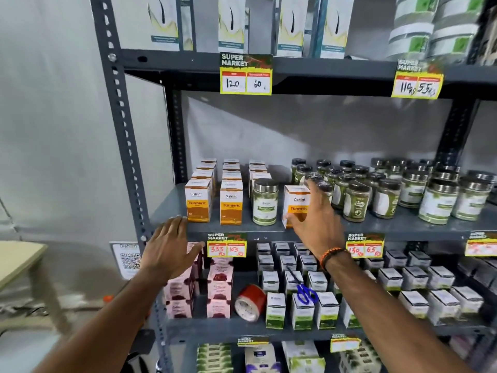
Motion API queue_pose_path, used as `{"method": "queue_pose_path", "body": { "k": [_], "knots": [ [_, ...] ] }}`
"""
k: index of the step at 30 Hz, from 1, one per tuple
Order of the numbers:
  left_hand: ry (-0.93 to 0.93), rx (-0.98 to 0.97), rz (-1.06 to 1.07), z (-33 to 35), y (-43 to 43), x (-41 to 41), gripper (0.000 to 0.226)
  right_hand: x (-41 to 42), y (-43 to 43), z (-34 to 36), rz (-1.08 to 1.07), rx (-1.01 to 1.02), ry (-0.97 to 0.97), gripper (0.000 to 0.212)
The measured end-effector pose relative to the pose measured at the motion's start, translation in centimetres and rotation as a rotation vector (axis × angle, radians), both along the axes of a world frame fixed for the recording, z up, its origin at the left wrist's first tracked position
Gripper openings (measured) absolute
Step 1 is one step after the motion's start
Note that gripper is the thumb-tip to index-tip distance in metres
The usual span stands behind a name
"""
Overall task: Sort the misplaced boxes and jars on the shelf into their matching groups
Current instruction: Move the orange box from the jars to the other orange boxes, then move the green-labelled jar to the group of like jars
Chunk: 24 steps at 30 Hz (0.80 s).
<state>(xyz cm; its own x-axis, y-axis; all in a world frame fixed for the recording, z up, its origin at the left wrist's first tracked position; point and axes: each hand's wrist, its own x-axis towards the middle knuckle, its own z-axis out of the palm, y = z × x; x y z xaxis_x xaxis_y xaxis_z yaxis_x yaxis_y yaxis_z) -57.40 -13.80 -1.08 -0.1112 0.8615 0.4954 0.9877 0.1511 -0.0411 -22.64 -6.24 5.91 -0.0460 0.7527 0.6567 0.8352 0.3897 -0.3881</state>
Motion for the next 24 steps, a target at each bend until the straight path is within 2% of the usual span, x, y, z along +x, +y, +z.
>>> {"method": "queue_pose_path", "body": {
  "k": [2,4,6,9,14,16,21,24],
  "knots": [
    [0.000,-0.002,0.001,-0.2,0.0,-0.2,0.096,-0.2,-0.8,1.1,-0.030,0.140,-0.018,0.090],
    [-0.002,0.001,-0.002,-0.4,0.0,-0.3,0.096,-0.7,-1.0,2.6,0.094,0.322,-0.024,0.073],
    [-0.008,0.004,-0.002,-0.5,0.1,-0.3,0.095,-1.8,-0.5,4.2,0.248,0.389,-0.056,0.059],
    [-0.009,0.011,0.000,-0.5,0.0,-0.2,0.095,-3.6,1.1,6.2,0.308,0.221,-0.178,0.062],
    [-0.007,0.040,-0.015,-0.6,0.0,-0.2,0.094,-5.7,3.8,6.6,0.118,0.047,-0.459,0.089],
    [0.002,0.047,-0.018,-0.7,0.0,-0.3,0.093,-6.2,4.2,6.4,0.075,0.022,-0.472,0.087],
    [-0.001,0.045,-0.028,-0.7,0.0,-0.5,0.093,-6.5,4.8,5.9,0.090,0.066,-0.403,0.058],
    [0.008,0.047,-0.042,-0.5,-0.4,-0.6,0.092,-6.5,4.9,5.9,0.128,0.093,-0.365,0.064]
  ]
}}
